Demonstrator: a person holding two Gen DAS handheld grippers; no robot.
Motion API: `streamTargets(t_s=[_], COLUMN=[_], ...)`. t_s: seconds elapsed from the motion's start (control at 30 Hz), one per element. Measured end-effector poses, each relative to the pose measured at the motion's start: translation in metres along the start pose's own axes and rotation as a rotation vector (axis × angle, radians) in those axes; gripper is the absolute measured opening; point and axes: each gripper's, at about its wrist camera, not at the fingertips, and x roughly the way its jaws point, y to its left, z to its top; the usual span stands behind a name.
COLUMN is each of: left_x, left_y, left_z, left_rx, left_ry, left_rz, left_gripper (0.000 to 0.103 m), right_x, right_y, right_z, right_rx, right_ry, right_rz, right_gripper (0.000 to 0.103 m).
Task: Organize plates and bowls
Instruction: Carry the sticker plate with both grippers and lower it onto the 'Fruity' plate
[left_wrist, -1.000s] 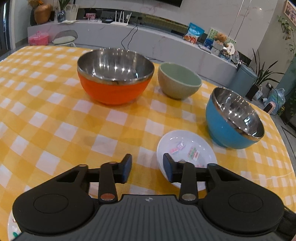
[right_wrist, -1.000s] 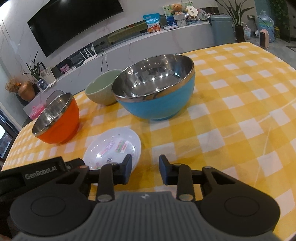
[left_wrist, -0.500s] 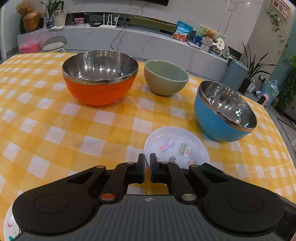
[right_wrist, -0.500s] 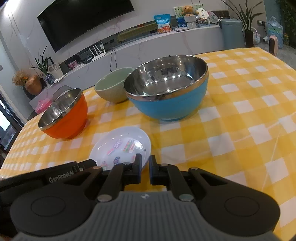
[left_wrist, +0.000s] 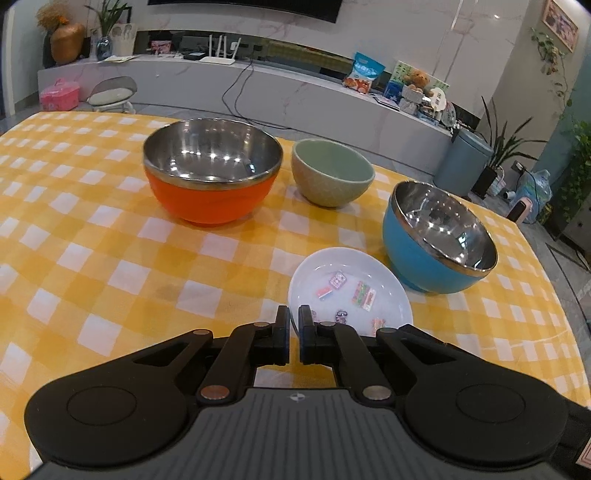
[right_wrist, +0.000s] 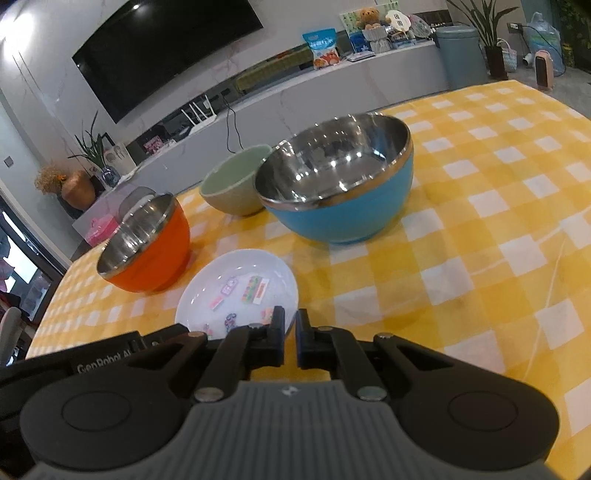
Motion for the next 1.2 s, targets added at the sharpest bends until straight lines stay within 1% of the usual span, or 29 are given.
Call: streamTargets(t_s=[0.1, 0.17, 0.3, 0.47, 0.63, 0.77, 0.97, 1.07, 1.2], left_x=[-0.012, -0.022, -0.044, -0.071, -0.094, -0.104, -0.111, -0.112, -0.107], left_y=[0.005, 0.008, 0.017, 0.026, 0.038, 0.047, 0.062, 0.066, 0.071], left_z=[0.002, 0.003, 0.005, 0.005, -0.002, -0.011, -0.026, -0.033, -0.041], left_rx=[-0.022, -0.035, -0.059, -0.055, -0.048, -0.062, -0.102, -0.105, -0.109], left_ry=[-0.009, -0.006, 0.000, 0.003, 0.014, 0.032, 0.080, 0.103, 0.146], left_rz=[0.006, 0.024, 0.055, 0.103, 0.137, 0.164, 0.191, 0.210, 0.220], left_gripper=[0.003, 0.003, 0.004, 0.004, 0.004, 0.004, 0.004, 0.004, 0.004], right_x=[-0.005, -0.009, -0.020, -0.035, -0.049, -0.060, -0.070, -0.070, -0.061], right_y=[0.007, 0.012, 0.024, 0.040, 0.053, 0.064, 0.076, 0.077, 0.075], right_z=[0.000, -0.001, -0.004, -0.011, -0.022, -0.033, -0.051, -0.057, -0.064], right_rx=[-0.008, -0.019, -0.031, -0.067, -0.103, -0.146, -0.235, -0.242, -0.229], right_ry=[-0.002, -0.003, -0.001, 0.022, 0.042, 0.065, 0.101, 0.132, 0.193], right_rz=[0.010, 0.021, 0.070, 0.130, 0.191, 0.232, 0.253, 0.260, 0.259], right_gripper=[0.002, 0.002, 0.002, 0.002, 0.002, 0.002, 0.003, 0.003, 0.003])
